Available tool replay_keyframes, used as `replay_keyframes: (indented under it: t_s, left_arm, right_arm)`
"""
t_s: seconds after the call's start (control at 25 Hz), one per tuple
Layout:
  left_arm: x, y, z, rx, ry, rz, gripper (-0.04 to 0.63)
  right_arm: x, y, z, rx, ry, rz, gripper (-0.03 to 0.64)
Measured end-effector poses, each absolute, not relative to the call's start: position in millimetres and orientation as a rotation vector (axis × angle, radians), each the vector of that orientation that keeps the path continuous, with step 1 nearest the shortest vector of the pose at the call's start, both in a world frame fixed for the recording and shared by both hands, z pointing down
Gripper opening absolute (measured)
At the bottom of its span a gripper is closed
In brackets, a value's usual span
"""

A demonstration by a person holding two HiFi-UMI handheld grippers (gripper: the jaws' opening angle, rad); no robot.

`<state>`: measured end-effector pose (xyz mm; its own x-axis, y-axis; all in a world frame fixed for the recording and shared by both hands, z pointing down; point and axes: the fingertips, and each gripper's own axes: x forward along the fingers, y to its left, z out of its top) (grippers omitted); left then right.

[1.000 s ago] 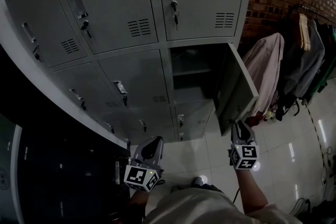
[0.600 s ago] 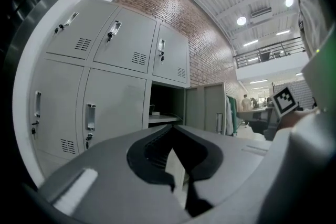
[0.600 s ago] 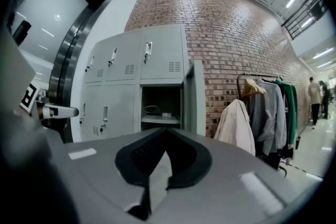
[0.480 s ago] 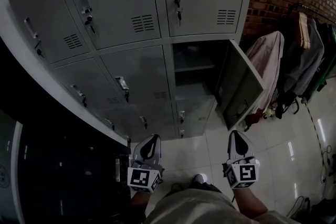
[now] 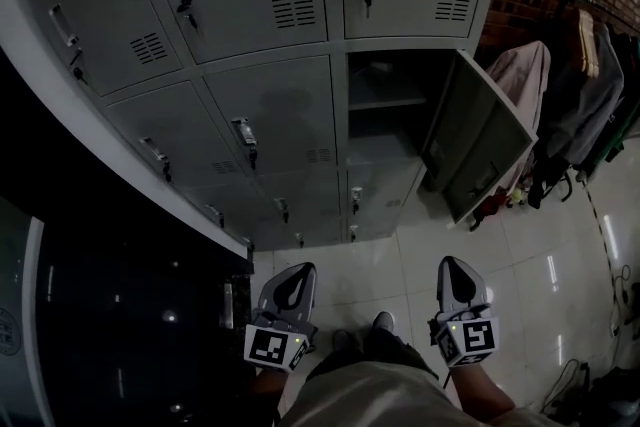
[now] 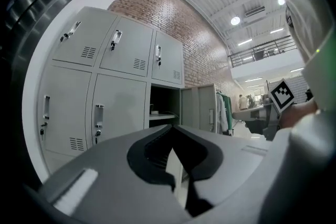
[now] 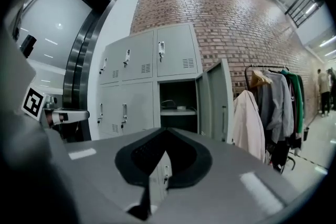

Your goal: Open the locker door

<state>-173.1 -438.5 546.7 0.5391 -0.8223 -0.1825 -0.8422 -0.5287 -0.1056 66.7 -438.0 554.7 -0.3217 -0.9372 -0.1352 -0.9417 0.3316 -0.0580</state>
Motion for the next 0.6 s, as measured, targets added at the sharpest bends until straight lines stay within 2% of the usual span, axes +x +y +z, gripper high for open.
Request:
replay_keyframes:
  t_s: [0.24, 0.6]
  left_arm:
    - [-174.3, -428.5, 586.7, -2.687, 1.374, 0.136, 0.028]
    - [-182.3, -374.4, 530.2, -2.632, 1.36, 0.158, 0.028]
  right_arm:
    - [56.9, -419.7, 578.5, -1.727, 2.371, -0.1, 0.0]
    - [37.9, -374.4, 509.9, -1.618, 2.383, 0.043, 0.0]
